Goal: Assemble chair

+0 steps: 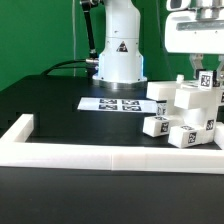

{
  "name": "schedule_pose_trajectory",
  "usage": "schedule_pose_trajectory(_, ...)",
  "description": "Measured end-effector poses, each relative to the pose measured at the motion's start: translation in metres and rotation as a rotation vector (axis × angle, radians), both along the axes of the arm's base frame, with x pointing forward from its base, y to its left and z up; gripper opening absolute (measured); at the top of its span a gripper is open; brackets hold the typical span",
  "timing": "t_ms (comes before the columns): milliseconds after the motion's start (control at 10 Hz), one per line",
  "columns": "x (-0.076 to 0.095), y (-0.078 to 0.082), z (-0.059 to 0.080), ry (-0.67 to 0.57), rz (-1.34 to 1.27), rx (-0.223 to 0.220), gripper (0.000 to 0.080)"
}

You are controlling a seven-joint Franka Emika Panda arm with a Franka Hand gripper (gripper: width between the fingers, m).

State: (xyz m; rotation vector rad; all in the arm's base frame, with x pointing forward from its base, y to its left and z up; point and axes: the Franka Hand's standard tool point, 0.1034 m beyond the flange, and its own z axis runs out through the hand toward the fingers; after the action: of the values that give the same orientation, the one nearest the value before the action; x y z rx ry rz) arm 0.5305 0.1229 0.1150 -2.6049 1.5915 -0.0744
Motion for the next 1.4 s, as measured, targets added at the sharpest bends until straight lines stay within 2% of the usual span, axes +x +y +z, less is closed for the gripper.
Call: schedule_pose_trajectory(1400, -0.0006, 0.0019, -0.0008, 0.051, -0.764, 0.098, 0.029)
